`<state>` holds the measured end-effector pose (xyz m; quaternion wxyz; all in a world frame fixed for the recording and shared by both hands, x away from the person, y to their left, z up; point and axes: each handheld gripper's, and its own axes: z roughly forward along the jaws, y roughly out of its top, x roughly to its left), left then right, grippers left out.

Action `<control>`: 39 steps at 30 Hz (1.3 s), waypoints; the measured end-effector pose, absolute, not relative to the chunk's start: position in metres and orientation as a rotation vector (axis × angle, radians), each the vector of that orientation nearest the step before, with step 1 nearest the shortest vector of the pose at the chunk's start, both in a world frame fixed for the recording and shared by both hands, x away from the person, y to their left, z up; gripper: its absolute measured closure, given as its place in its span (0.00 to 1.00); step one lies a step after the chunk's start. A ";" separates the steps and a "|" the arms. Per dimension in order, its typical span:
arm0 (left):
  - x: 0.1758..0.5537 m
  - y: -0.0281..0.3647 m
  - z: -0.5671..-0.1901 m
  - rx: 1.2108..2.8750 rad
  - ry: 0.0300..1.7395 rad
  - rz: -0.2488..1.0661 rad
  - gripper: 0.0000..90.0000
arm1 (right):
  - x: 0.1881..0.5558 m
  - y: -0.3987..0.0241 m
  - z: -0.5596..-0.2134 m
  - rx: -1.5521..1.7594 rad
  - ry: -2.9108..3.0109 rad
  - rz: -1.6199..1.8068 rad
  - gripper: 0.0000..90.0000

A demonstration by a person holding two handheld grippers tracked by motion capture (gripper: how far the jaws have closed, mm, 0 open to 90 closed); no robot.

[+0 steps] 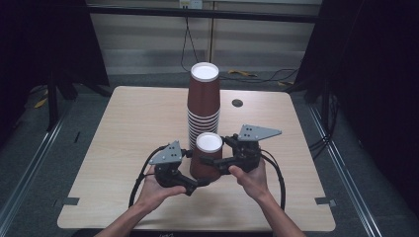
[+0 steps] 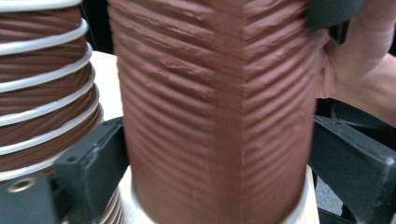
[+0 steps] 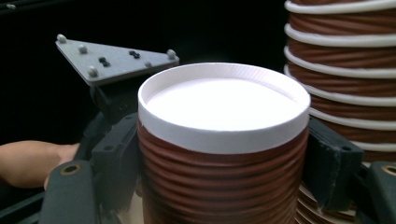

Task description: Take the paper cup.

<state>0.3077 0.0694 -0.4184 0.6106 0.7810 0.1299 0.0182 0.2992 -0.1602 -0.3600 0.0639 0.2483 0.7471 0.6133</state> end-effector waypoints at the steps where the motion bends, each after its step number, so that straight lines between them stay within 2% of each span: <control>1: 0.308 0.069 -0.419 1.800 0.294 0.039 0.08 | 0.298 -0.158 -0.360 0.741 2.257 1.855 0.27; 18: 0.306 0.072 -0.420 1.794 0.305 0.050 0.15 | 0.299 -0.157 -0.367 0.754 2.257 1.900 0.25; 20: 0.306 0.073 -0.420 1.803 0.304 0.047 0.15 | 0.298 -0.156 -0.367 0.748 2.258 1.890 0.24; 22: 0.306 0.074 -0.420 1.803 0.306 0.044 0.16 | 0.297 -0.154 -0.367 0.742 2.267 1.883 0.19; 26: 0.307 0.076 -0.420 1.813 0.305 0.044 0.16 | 0.297 -0.154 -0.367 0.740 2.279 1.877 0.17; 34: 0.308 0.085 -0.415 1.834 0.331 0.098 0.16 | 0.298 -0.163 -0.363 0.758 2.281 1.857 0.17; 39: 0.311 0.088 -0.414 1.844 0.348 0.080 0.16 | 0.296 -0.173 -0.358 0.783 2.262 1.849 0.17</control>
